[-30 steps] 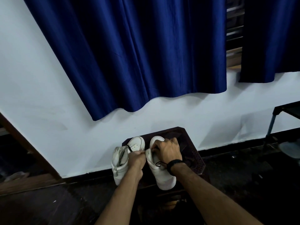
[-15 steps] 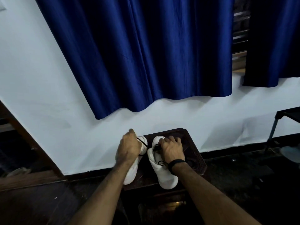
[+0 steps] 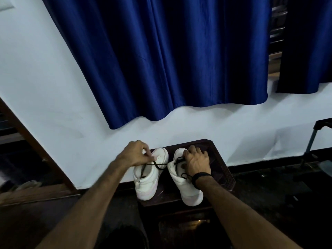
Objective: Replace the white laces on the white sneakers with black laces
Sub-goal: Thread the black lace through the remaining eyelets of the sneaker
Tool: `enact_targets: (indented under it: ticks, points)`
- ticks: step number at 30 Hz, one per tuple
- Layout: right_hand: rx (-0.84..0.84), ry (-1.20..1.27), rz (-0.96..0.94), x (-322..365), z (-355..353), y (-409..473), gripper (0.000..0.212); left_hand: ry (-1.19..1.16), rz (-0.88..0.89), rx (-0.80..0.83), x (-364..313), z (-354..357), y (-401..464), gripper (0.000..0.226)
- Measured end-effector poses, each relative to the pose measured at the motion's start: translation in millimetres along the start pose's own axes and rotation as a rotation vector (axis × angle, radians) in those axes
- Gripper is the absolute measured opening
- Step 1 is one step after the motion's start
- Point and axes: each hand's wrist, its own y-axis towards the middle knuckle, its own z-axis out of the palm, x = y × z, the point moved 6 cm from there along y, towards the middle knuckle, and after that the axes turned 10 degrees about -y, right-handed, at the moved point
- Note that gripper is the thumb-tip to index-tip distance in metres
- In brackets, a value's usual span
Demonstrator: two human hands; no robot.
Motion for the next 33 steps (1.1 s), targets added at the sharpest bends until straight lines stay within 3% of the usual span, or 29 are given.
enact_targets:
  ticks: [2, 5, 7, 10, 14, 19, 24, 28, 33]
  points:
    - [-0.011, 0.019, -0.026, 2.0, 0.1, 0.0, 0.029, 0.137, -0.062, 0.128, 3.3, -8.2, -6.0, 0.027]
    - [-0.005, 0.011, 0.01, 0.8, 0.5, -0.5, 0.031, 0.414, -0.074, 0.003, -0.8, -8.2, -4.7, 0.028]
    - [-0.014, 0.011, 0.026, -0.2, 1.8, -0.9, 0.033, 0.551, 0.08, -0.077, -13.4, 7.6, -3.2, 0.021]
    - [-0.02, 0.004, 0.036, -0.5, 2.5, -1.8, 0.032, 0.464, 0.237, -0.003, -24.2, 40.6, -1.3, 0.029]
    - [-0.069, 0.022, 0.047, -1.2, 2.1, -1.6, 0.036, 0.401, 0.151, 0.202, -22.3, 89.4, -3.0, 0.038]
    - [-0.077, 0.012, 0.034, -1.8, 8.5, 1.1, 0.045, 0.507, 0.323, -0.041, -34.6, 77.6, -4.2, 0.029]
    - [-0.09, 0.01, 0.045, -4.3, 10.1, -0.1, 0.049, 0.251, 0.336, -0.318, -9.1, 15.0, -5.5, 0.028]
    - [-0.083, -0.013, 0.055, -2.8, 11.9, -0.1, 0.045, -0.092, -0.065, -0.659, 55.0, -40.9, -18.9, 0.021]
    - [-0.061, -0.015, 0.062, -0.8, 11.6, -1.3, 0.042, -0.368, -0.195, -0.413, 79.6, 15.9, -20.7, 0.024]
